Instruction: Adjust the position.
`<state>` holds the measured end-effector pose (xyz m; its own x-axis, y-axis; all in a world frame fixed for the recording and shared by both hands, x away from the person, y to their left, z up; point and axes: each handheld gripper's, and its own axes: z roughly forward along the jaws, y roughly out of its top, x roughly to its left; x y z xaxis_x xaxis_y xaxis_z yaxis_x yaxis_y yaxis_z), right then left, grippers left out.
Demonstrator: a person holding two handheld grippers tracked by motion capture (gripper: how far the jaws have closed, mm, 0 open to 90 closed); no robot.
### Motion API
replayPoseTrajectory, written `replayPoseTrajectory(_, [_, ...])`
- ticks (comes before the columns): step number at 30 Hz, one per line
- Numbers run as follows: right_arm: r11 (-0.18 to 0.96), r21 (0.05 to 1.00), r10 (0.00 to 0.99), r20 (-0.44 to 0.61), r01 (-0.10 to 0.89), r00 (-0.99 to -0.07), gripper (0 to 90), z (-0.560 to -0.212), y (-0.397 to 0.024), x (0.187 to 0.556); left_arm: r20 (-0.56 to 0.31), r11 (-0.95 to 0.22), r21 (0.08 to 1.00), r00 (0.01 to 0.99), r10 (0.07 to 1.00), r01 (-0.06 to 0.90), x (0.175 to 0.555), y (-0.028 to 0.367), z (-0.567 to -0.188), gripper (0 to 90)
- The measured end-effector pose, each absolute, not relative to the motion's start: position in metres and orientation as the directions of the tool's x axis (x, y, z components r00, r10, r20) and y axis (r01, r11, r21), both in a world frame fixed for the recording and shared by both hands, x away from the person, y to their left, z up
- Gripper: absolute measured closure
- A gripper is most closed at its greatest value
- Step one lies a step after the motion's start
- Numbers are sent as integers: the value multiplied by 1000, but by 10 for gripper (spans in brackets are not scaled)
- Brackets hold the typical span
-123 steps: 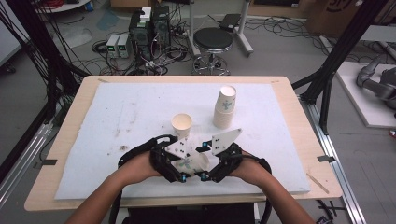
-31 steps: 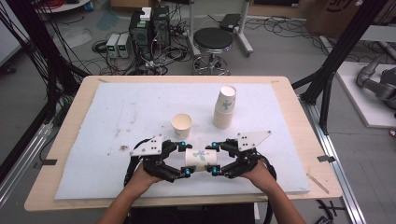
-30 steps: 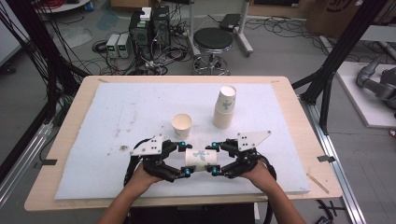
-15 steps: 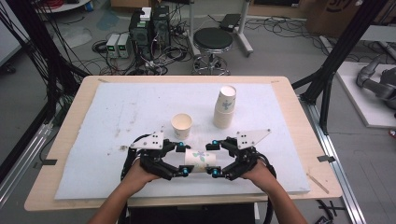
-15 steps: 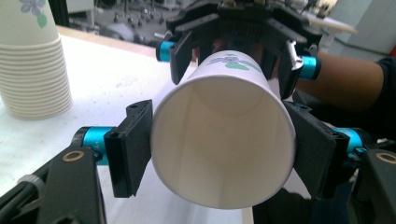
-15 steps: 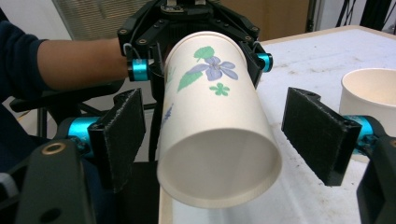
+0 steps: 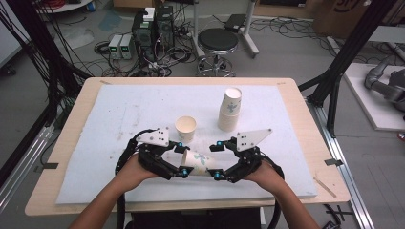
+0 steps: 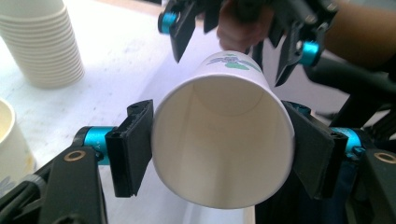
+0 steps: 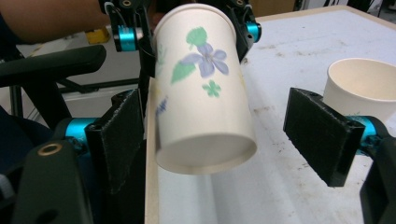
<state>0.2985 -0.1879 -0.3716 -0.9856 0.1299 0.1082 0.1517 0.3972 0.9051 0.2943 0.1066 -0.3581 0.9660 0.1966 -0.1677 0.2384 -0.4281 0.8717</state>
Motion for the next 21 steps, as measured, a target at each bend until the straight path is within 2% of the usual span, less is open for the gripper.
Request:
replayPoseTrajectory(10, [496,862,118,52,104,-992,209,-364,-170,298,-98,-587,784,974,206,203,295,100,-342,298])
replayPoseTrajectory(21, [588,807,109,-18,50,-994,209,-363,-154,297,-46,-677,714,976,211,180,296,96,-332,298])
